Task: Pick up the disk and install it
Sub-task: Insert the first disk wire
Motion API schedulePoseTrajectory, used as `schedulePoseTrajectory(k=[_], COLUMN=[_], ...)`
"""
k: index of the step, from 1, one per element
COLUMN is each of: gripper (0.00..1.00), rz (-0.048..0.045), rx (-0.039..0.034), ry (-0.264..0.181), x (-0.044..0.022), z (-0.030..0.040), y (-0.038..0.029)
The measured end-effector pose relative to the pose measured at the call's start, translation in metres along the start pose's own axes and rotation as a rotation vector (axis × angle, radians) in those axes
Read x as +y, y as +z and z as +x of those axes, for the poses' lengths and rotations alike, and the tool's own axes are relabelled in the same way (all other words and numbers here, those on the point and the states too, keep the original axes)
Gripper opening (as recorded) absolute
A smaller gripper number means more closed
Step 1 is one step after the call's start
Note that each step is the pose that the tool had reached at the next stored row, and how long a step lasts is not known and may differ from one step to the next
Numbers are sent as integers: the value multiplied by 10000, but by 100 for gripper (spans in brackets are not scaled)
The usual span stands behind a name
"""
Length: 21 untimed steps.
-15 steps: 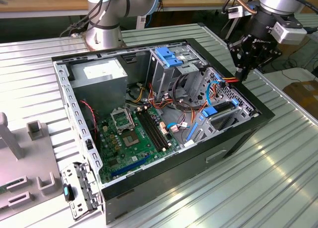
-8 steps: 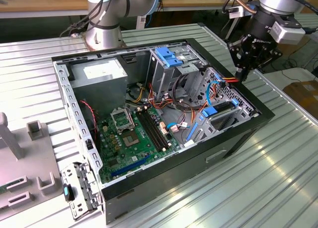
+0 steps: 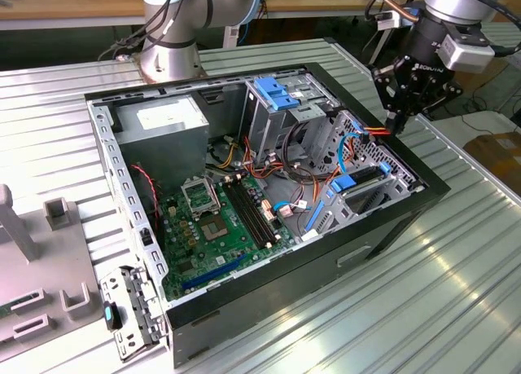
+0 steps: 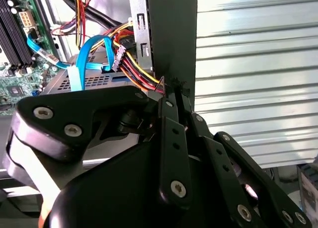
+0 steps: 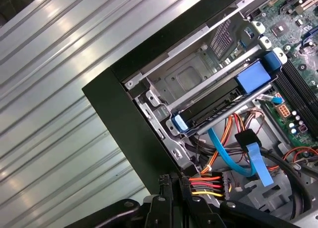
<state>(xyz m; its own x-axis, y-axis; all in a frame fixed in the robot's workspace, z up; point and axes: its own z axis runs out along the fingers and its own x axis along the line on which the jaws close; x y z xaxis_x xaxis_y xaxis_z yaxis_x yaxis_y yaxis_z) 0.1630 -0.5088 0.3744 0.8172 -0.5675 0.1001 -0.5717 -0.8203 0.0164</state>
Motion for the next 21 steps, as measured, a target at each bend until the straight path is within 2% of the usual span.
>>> schedulePoseTrajectory(k=[2,5,21], gripper=[17,17,17], rz=[-2,-6,-13], rx=[0,-1,-2], ry=[23,54,122], x=[29,43,59], z=[-41,-61,-83], y=[-3,-5,-5])
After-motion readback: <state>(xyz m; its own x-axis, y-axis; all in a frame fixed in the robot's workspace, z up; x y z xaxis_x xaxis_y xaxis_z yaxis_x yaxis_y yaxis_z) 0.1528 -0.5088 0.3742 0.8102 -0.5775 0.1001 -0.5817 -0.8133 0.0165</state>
